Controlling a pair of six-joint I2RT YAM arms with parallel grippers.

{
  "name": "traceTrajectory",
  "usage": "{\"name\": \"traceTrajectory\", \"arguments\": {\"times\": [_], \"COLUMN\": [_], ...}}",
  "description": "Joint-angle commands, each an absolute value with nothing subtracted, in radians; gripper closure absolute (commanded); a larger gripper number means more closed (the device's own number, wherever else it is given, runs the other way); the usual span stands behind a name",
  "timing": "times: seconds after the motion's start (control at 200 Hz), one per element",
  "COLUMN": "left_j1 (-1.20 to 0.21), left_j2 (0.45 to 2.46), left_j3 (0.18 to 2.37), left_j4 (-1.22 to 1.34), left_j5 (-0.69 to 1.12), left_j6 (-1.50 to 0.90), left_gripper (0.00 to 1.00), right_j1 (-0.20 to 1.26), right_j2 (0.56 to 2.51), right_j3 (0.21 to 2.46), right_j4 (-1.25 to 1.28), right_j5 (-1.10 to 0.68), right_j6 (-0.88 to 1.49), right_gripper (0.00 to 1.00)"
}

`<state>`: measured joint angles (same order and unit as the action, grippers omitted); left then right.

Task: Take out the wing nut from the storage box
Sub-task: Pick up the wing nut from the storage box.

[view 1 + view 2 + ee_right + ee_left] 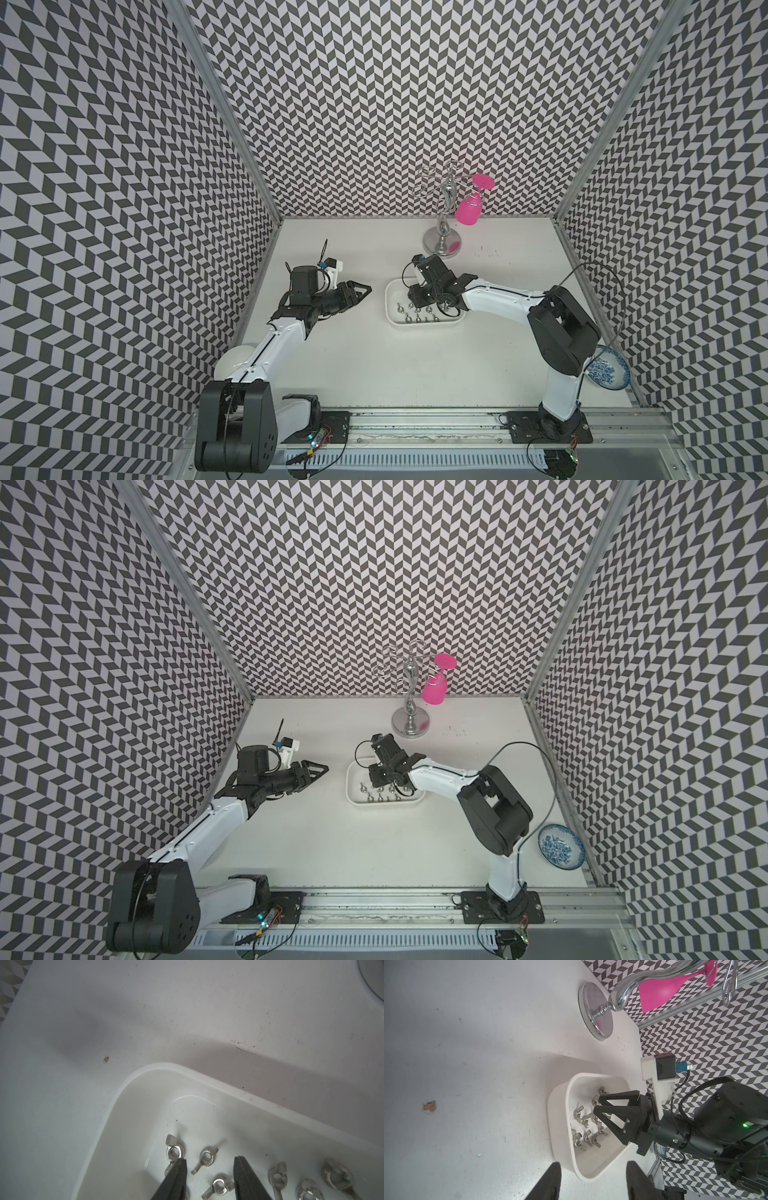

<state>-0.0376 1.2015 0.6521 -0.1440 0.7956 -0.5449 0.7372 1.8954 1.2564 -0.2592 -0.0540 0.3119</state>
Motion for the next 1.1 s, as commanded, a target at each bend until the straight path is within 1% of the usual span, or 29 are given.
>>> {"name": "traceTrajectory", "arguments": {"times": [0.0, 0.345, 0.636, 0.776, 1.041, 1.097], "left_j1": [-0.034, -0.034, -0.032, -0.032, -0.032, -0.032], "left_j2": [1.206, 1.204, 1.209, 1.209, 1.215, 1.215], "left_j3": [0.636, 0.618, 0.625, 0.624, 0.626, 0.626], "left_j4": [-0.152, -0.152, -0.165, -0.163, -0.160, -0.161], "left_j5": [0.819, 0.822, 0.823, 0.821, 0.821, 0.820], "left_j6": [-0.517, -0.505, -0.492, -0.490, -0.490, -0.490], "left_gripper": [0.46, 0.47, 0.47, 0.47, 0.47, 0.47], "right_j1": [0.739, 0.747, 0.756, 0.758, 0.758, 0.759], "right_j2": [1.924, 1.958, 2.014, 2.022, 2.046, 2.052], "right_j3": [1.277, 1.259, 1.295, 1.297, 1.311, 1.318], "right_j4": [-0.255, -0.256, -0.269, -0.267, -0.266, -0.267], "right_j5": [-0.072, -0.084, -0.087, -0.090, -0.079, -0.071], "right_j6": [0.337, 0.360, 0.361, 0.362, 0.356, 0.356], "right_gripper": [0.57, 0.57, 0.58, 0.61, 0.71, 0.71]}}
